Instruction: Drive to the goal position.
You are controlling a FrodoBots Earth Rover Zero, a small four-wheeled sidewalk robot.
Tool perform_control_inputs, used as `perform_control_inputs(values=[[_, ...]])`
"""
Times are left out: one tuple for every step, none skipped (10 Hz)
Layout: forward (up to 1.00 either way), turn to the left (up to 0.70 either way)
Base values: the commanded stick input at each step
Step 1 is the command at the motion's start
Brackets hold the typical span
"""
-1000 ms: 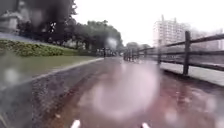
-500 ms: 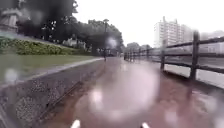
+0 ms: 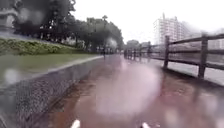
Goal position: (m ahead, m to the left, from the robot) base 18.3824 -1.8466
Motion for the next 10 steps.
perform_control_inputs(values=[[0.70,0.00],[0.70,0.00],[0.70,0.00],[0.70,0.00],[0.70,0.00],[0.70,0.00],[0.70,0.00],[0.70,0.00],[0.70,0.00],[0.70,0.00]])
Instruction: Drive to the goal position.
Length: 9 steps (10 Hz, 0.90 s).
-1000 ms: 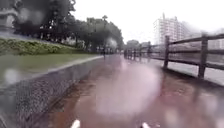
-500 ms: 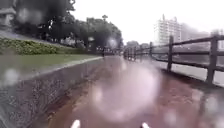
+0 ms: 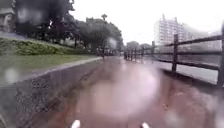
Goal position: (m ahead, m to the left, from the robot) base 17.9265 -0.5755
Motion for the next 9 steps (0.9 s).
perform_control_inputs(values=[[0.70,0.00],[0.70,0.00],[0.70,0.00],[0.70,0.00],[0.70,0.00],[0.70,0.00],[0.70,0.00],[0.70,0.00],[0.70,0.00]])
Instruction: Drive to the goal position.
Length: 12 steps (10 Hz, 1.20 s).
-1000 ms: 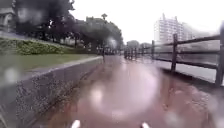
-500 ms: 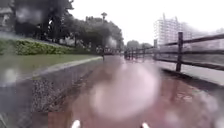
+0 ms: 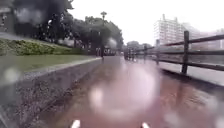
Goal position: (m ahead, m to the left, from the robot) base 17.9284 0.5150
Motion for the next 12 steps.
perform_control_inputs(values=[[0.70,0.00],[0.70,0.00],[0.70,0.00],[0.70,0.00],[0.70,0.00],[0.70,0.00],[0.70,0.00],[0.70,0.00],[0.70,0.00],[0.70,0.00],[0.70,0.00],[0.70,0.00]])
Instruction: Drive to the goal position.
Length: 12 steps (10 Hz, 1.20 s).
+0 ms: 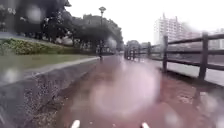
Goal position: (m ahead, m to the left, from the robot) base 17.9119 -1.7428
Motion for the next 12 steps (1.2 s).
perform_control_inputs(values=[[0.70,0.00],[0.70,0.00],[0.70,0.00],[0.70,0.00],[0.70,0.00],[0.70,0.00],[0.70,0.00],[0.70,0.00],[0.70,0.00],[0.70,0.00],[0.70,0.00],[0.70,0.00]])
